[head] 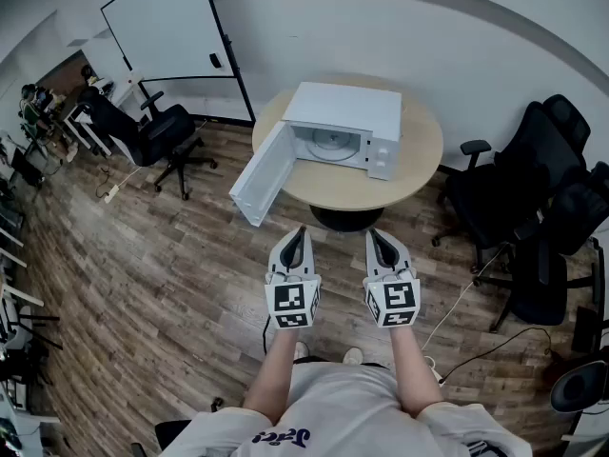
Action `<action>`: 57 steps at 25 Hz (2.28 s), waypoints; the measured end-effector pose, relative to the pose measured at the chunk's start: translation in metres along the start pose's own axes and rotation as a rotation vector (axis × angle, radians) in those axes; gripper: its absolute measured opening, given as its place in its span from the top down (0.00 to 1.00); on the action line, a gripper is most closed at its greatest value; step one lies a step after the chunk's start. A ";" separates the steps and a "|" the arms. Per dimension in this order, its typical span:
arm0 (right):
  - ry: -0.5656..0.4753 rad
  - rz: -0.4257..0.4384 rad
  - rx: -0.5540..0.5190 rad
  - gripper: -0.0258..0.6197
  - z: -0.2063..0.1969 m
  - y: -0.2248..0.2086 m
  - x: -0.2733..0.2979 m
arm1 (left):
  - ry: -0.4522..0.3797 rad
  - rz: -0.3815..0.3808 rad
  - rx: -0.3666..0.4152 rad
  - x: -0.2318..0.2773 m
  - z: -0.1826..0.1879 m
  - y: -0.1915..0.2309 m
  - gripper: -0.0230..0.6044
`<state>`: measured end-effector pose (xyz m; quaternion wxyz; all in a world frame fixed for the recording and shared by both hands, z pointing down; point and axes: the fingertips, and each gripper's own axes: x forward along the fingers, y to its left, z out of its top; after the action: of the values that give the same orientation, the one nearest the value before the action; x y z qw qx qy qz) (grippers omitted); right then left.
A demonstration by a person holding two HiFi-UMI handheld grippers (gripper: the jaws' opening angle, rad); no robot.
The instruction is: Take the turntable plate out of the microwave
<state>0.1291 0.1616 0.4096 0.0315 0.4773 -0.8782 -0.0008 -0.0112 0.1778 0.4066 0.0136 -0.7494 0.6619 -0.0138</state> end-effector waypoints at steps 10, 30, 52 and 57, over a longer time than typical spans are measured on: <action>0.008 0.065 0.076 0.94 -0.022 -0.007 -0.015 | 0.018 -0.048 -0.151 -0.030 -0.023 -0.029 0.94; 0.020 0.081 0.098 0.94 -0.028 -0.020 0.104 | 0.025 -0.165 -0.209 0.095 -0.037 -0.005 0.94; 0.016 0.024 0.067 0.94 -0.004 -0.034 0.316 | 0.038 -0.246 -0.231 0.283 -0.034 0.108 0.94; 0.010 0.006 0.058 0.94 -0.001 -0.027 0.344 | 0.057 -0.276 -0.233 0.302 -0.040 0.123 0.94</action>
<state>-0.0350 -0.1409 0.4288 0.0221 0.4756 -0.8790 0.0271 -0.0970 -0.1375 0.4428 -0.0943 -0.8289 0.5500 0.0401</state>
